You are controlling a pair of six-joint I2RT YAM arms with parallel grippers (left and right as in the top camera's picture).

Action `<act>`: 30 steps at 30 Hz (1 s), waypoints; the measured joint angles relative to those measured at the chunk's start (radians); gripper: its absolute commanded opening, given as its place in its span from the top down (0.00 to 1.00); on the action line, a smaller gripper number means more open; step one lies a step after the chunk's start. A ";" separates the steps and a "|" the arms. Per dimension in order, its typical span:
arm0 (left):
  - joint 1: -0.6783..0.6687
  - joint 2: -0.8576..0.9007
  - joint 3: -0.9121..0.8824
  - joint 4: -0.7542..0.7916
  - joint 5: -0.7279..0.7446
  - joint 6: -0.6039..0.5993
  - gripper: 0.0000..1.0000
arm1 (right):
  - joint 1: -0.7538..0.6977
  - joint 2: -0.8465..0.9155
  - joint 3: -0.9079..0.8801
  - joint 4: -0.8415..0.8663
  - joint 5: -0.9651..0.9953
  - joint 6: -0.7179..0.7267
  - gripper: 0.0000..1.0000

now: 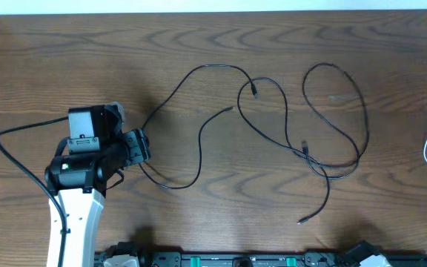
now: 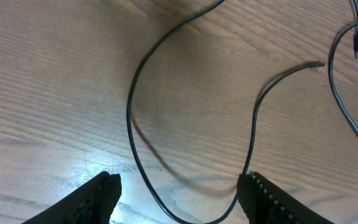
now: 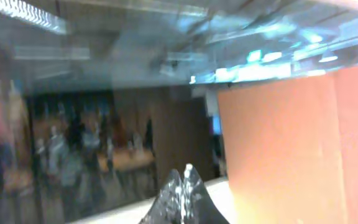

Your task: Untangle cables

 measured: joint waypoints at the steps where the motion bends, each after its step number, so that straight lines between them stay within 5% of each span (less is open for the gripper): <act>1: 0.000 0.000 0.000 0.000 0.000 0.000 0.34 | 0.000 0.001 0.003 -0.108 0.000 0.013 0.99; 3: 0.000 0.000 0.000 0.000 0.000 0.000 0.34 | -0.001 0.006 0.004 -0.335 0.002 0.062 0.98; 6: 0.000 0.000 0.000 -0.002 0.000 0.000 0.34 | -0.002 0.037 0.002 -0.729 -0.025 0.210 0.73; 8: 0.000 0.000 0.000 -0.001 0.000 0.000 0.34 | -0.002 0.076 -0.002 -0.951 -0.083 0.300 0.45; 9: 0.000 0.000 0.000 -0.002 0.000 0.000 0.34 | -0.003 0.107 -0.003 -1.065 -0.129 0.359 0.17; 10: 0.000 0.000 0.000 -0.001 0.000 0.000 0.34 | -0.003 0.136 -0.006 -1.143 -0.171 0.396 0.04; 16: 0.000 0.000 0.000 -0.001 0.000 0.000 0.34 | -0.003 0.373 -0.015 -1.546 -0.459 0.537 0.01; 23: 0.000 0.000 0.000 -0.001 0.000 0.000 0.34 | -0.003 0.568 -0.080 -1.600 -0.690 0.502 0.01; 30: 0.000 0.000 0.000 -0.001 0.000 0.000 0.34 | -0.006 0.651 -0.293 -1.542 -0.721 0.354 0.01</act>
